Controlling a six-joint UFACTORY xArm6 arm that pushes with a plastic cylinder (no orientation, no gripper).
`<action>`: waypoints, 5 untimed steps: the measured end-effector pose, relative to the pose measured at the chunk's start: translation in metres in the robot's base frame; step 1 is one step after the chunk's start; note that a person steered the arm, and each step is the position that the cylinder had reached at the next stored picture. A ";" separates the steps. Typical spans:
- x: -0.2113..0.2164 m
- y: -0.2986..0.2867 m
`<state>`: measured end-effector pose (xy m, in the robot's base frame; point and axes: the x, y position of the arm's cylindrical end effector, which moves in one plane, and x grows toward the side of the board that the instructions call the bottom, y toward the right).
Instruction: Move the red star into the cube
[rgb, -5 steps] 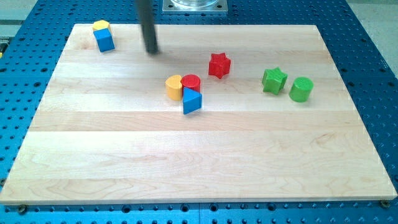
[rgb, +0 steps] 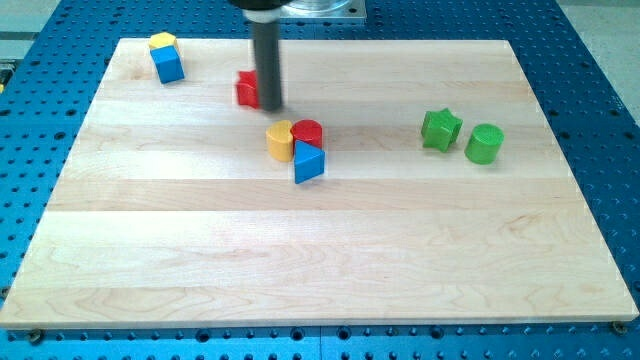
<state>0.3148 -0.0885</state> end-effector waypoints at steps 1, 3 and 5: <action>-0.026 -0.064; -0.027 0.031; 0.004 0.291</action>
<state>0.3189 0.2028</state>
